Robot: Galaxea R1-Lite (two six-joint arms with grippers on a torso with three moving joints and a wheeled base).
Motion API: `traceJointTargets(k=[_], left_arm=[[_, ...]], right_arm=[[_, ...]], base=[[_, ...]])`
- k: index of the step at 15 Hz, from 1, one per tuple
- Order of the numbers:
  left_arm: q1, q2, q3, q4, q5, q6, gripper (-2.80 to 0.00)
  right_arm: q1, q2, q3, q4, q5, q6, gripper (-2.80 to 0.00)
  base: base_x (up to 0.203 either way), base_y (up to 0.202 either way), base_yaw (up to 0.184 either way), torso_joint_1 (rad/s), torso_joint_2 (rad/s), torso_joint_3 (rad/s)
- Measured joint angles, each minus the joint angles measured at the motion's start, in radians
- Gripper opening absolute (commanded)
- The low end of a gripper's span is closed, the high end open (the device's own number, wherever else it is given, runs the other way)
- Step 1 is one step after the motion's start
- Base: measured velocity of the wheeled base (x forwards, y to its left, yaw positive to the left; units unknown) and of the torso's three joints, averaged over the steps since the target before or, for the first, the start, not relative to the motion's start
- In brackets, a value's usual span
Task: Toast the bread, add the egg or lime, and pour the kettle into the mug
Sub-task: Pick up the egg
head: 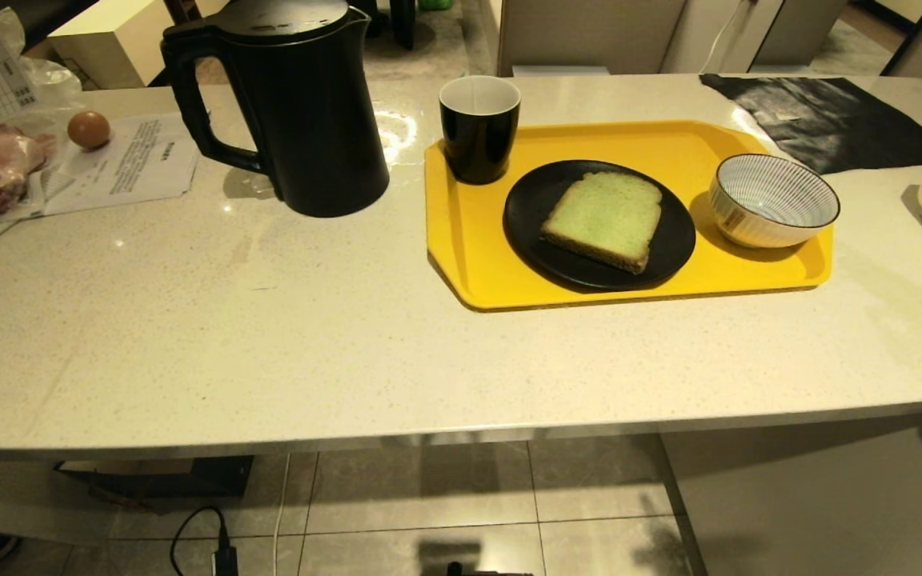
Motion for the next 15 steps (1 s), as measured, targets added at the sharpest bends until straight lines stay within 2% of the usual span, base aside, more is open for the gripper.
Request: traceJointTargets(k=[5,7,10,15], left_arm=[[0.0,0.0,0.0,0.0,0.001,-0.001,-2.8],[0.0,0.0,0.0,0.0,0.0,-0.001,-2.8],[0.0,0.0,0.0,0.0,0.0,-0.001,-2.8],[0.0,0.0,0.0,0.0,0.0,-0.003,-2.8]], right_arm=[[-0.071,-0.206,0.365,-0.042,0.001,0.001,-2.8],[-0.146,-0.24,0.491,-0.111,0.014,0.006,-2.8],[-0.21,-0.317,0.535,-0.047,0.094,0.016,-2.8],[-0.216,-0.511,0.541,0.139,0.101,0.031,-2.8]], base=[[0.0,0.0,0.0,0.0,0.0,0.0],[0.0,0.0,0.0,0.0,0.0,0.0],[0.0,0.0,0.0,0.0,0.0,0.0],[0.0,0.0,0.0,0.0,0.0,0.0]])
